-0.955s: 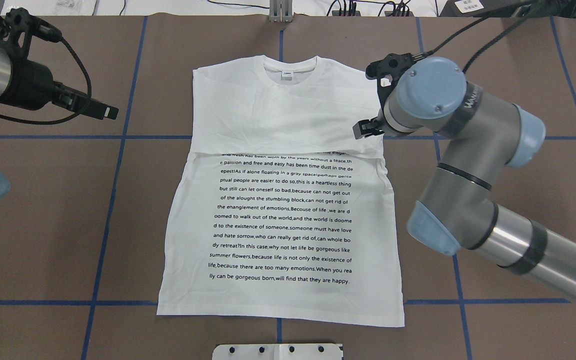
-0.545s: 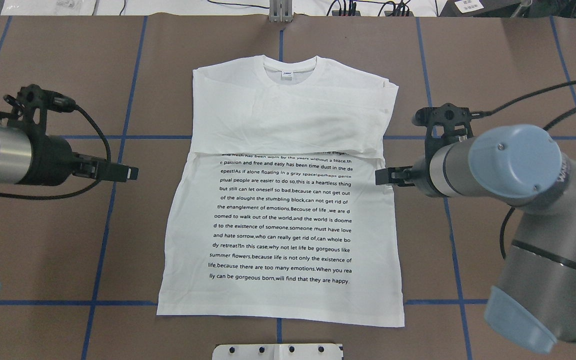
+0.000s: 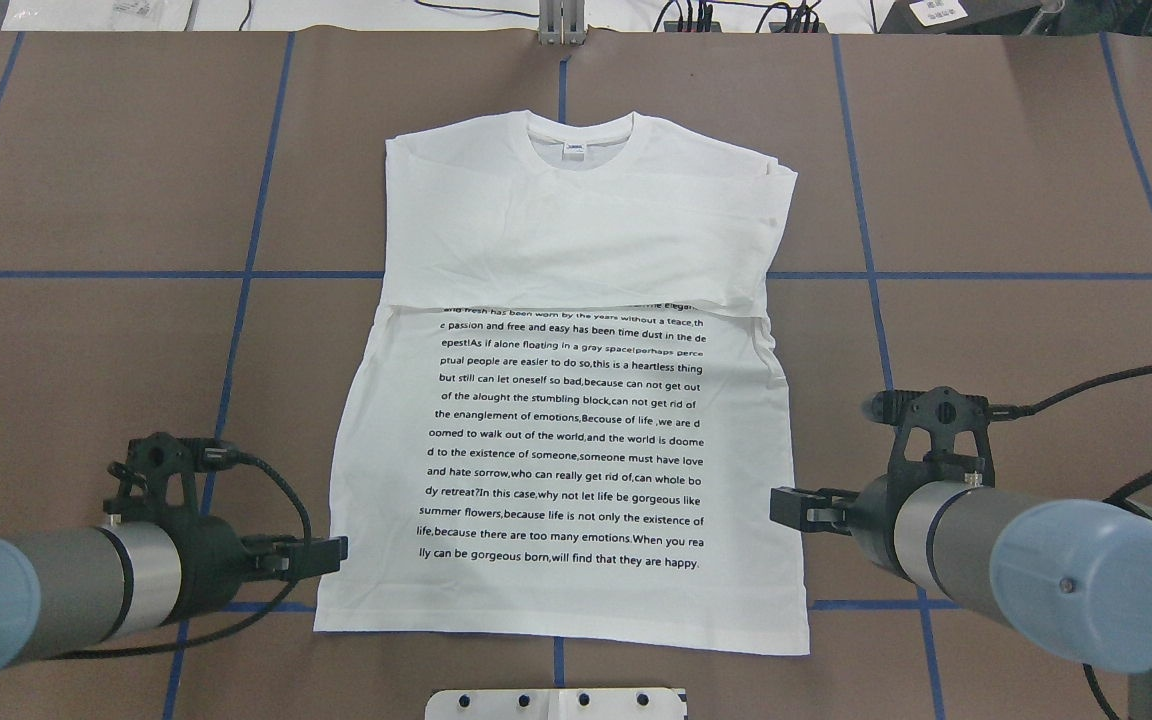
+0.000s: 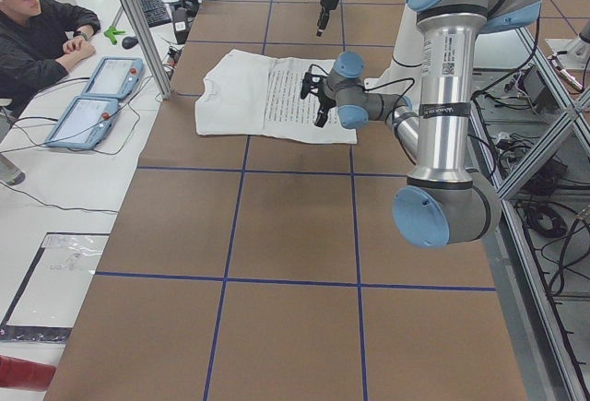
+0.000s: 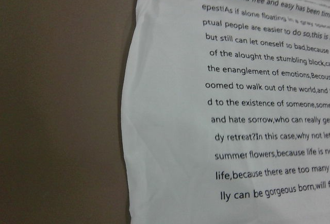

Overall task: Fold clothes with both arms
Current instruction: 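Lower both grippers to the shirt hem corners nearest the robot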

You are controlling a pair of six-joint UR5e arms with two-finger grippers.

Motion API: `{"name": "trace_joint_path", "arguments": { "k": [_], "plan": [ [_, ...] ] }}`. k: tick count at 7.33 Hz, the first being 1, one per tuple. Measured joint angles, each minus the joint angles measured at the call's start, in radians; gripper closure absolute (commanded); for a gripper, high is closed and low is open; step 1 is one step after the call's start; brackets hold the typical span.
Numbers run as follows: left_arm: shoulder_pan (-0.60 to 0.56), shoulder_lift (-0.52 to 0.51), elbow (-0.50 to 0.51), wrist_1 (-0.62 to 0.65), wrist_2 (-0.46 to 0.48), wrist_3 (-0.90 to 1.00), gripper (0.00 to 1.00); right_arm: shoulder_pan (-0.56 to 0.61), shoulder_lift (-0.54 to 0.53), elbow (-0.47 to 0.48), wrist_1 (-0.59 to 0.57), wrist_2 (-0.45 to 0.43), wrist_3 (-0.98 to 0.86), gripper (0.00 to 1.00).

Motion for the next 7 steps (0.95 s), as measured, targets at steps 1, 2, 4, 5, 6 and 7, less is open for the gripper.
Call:
{"name": "trace_joint_path", "arguments": {
  "k": [1, 2, 4, 5, 6, 7],
  "plan": [
    [0.054, -0.005, 0.035, 0.005, 0.041, -0.053, 0.03, -0.018, -0.006, 0.004, 0.0, -0.014, 0.011, 0.0],
    [0.082, -0.012, 0.068, 0.008, 0.06, -0.079, 0.14, -0.025, -0.008, 0.005, 0.0, -0.02, 0.015, 0.0],
    [0.102, -0.022, 0.102, 0.009, 0.068, -0.093, 0.49, -0.03, -0.009, 0.006, -0.001, -0.024, 0.017, 0.0],
    [0.105, -0.024, 0.109, 0.01, 0.068, -0.094, 0.52, -0.032, -0.009, 0.006, 0.0, -0.026, 0.017, 0.0],
    [0.109, -0.027, 0.115, 0.01, 0.068, -0.094, 0.52, -0.034, -0.009, 0.005, -0.001, -0.028, 0.017, 0.0],
    [0.113, -0.033, 0.119, 0.013, 0.067, -0.095, 0.53, -0.036, -0.009, 0.005, -0.001, -0.029, 0.017, 0.0]
  ]
}}
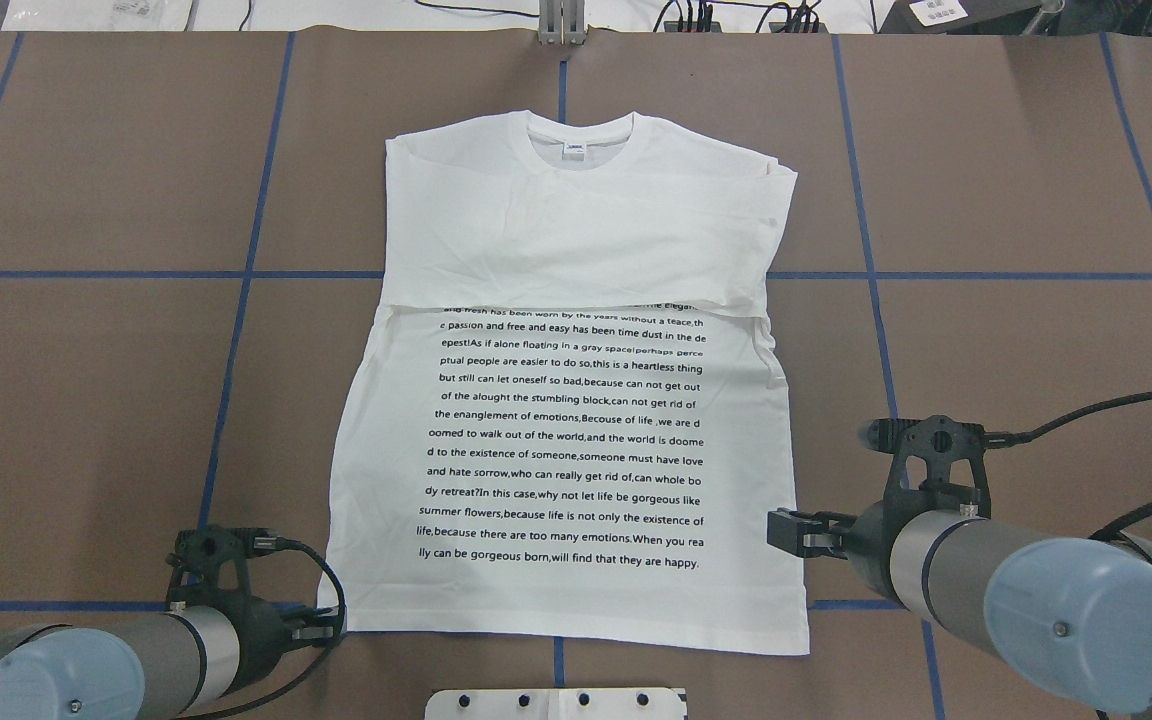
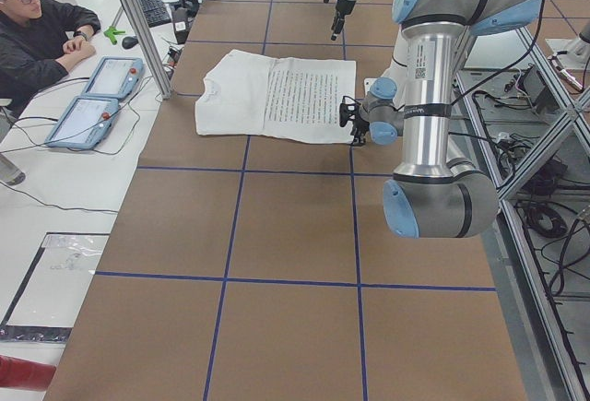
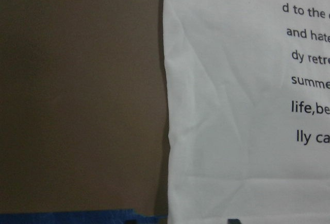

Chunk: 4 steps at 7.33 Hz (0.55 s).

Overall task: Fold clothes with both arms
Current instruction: 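Lower both grippers to the shirt hem corners nearest the robot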

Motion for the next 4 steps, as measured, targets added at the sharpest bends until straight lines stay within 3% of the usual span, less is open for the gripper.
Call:
{"name": "trace_joint_path", "arguments": {
  "k": [4],
  "plan": [
    [0.004, -0.063, 0.003, 0.076, -0.002, 0.0, 0.59, -0.003, 0.0, 0.0, 0.001, -0.001, 0.0, 0.0]
  ]
}}
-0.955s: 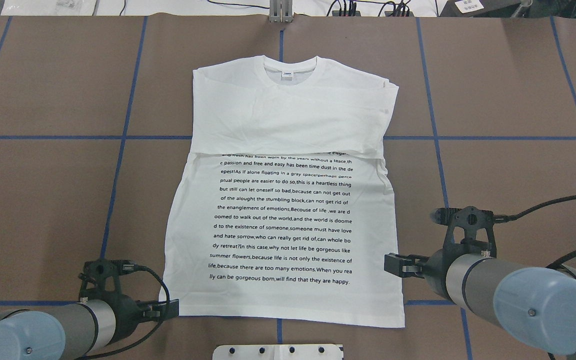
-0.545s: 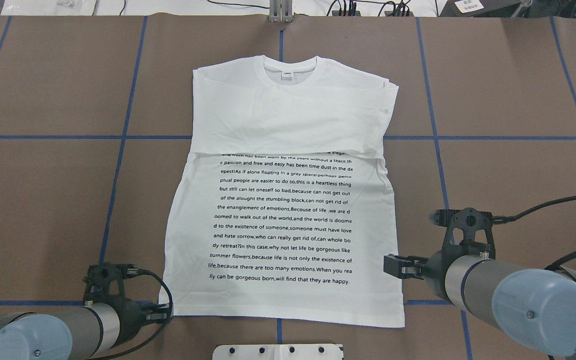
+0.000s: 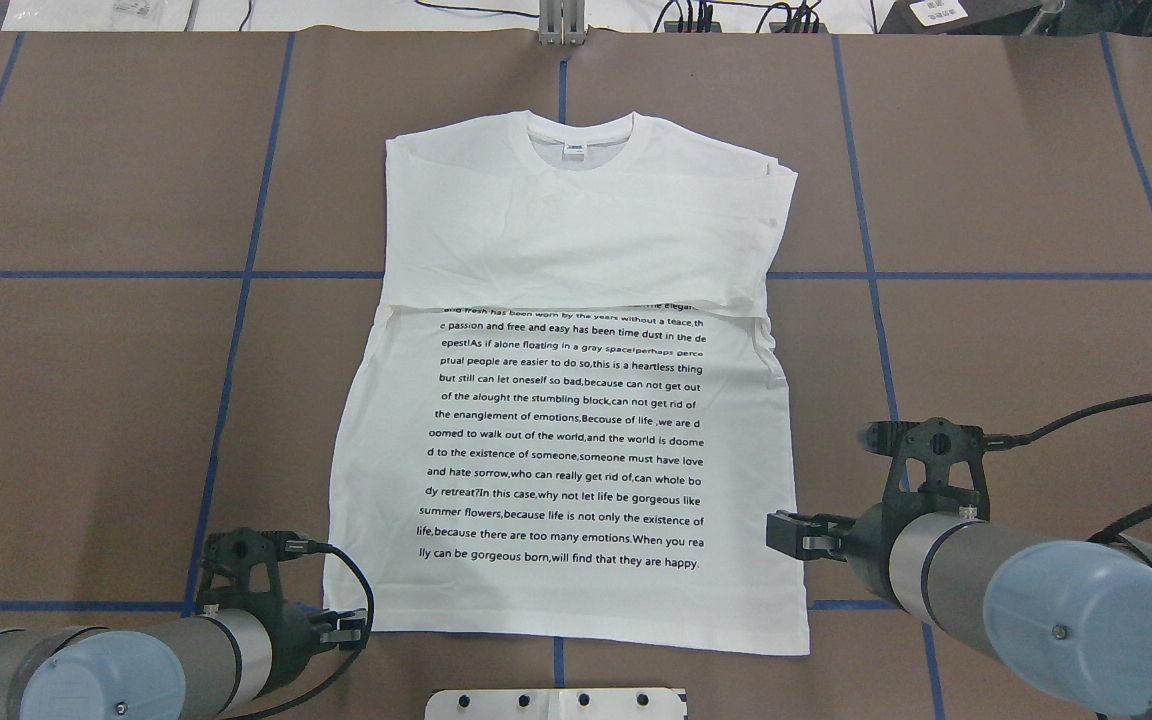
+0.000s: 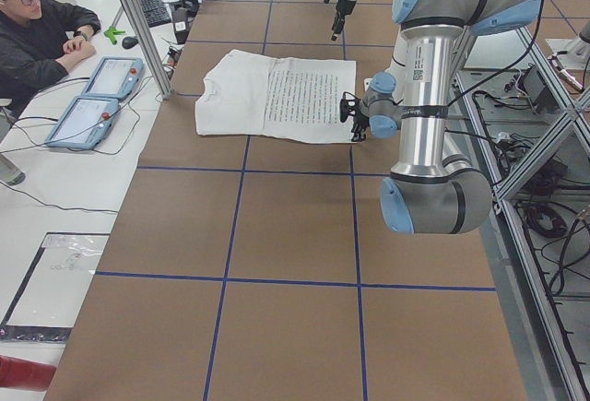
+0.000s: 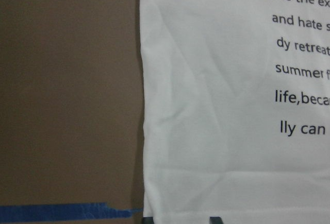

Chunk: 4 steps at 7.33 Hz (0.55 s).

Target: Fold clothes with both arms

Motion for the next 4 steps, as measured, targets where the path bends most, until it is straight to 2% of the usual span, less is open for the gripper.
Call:
{"name": "trace_joint_path", "arguments": {
  "k": [4],
  "plan": [
    [-0.001, 0.009, -0.001, 0.009, -0.002, 0.006, 0.59, -0.002, 0.003, -0.001, 0.0, 0.0, 0.0, 0.0]
  ]
}}
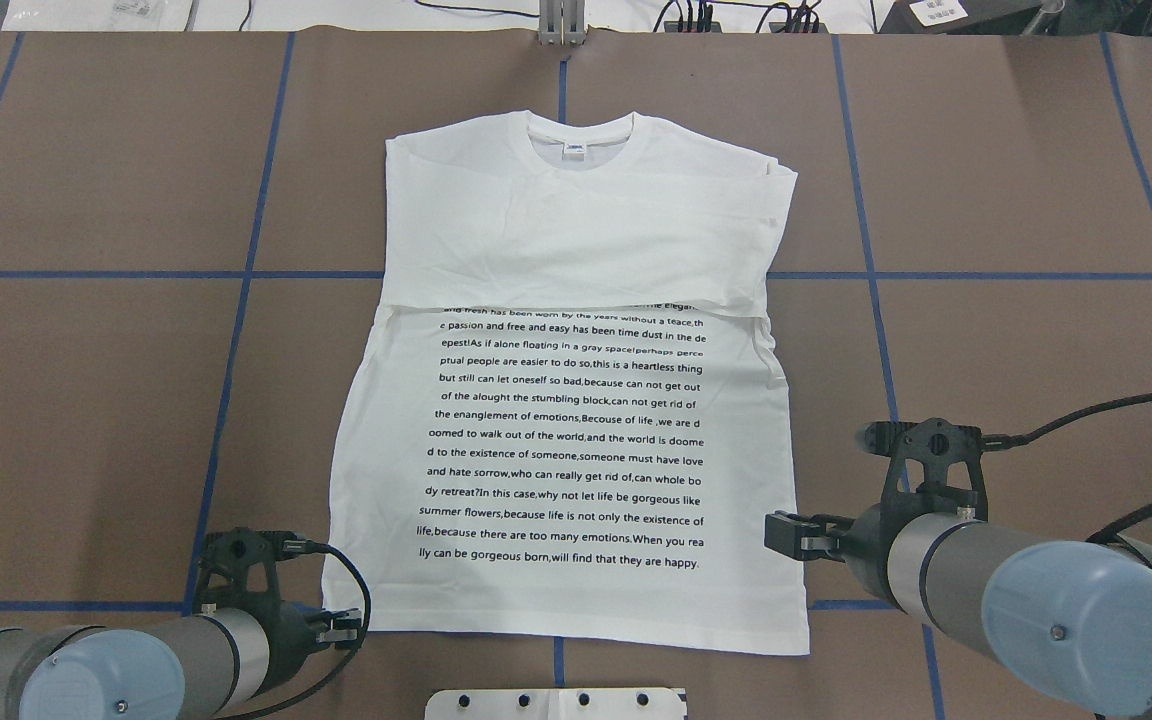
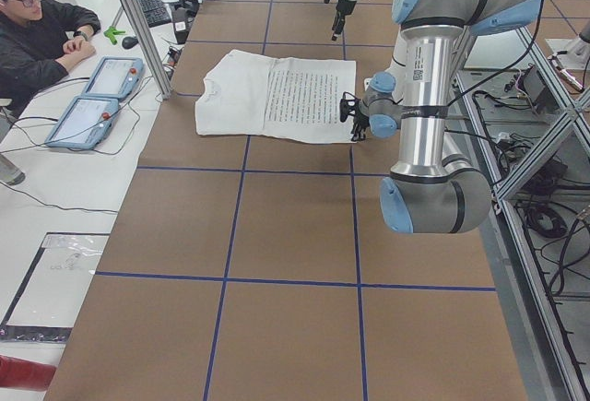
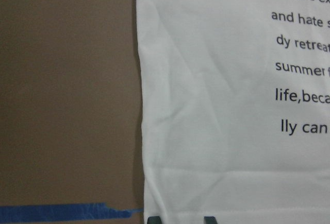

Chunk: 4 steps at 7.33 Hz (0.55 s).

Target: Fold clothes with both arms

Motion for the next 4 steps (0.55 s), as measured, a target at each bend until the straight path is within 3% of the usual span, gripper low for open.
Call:
{"name": "trace_joint_path", "arguments": {
  "k": [2, 3, 4],
  "plan": [
    [0.0, 0.001, -0.002, 0.022, 0.0, 0.001, 0.71, -0.002, 0.001, 0.0, 0.0, 0.0, 0.0, 0.0],
    [0.0, 0.002, -0.002, 0.028, 0.0, 0.001, 0.92, -0.004, 0.001, 0.0, 0.0, 0.0, 0.0, 0.0],
    [0.001, 0.002, -0.001, 0.031, 0.0, 0.001, 1.0, -0.006, 0.001, -0.001, 0.0, 0.0, 0.0, 0.0]
  ]
}}
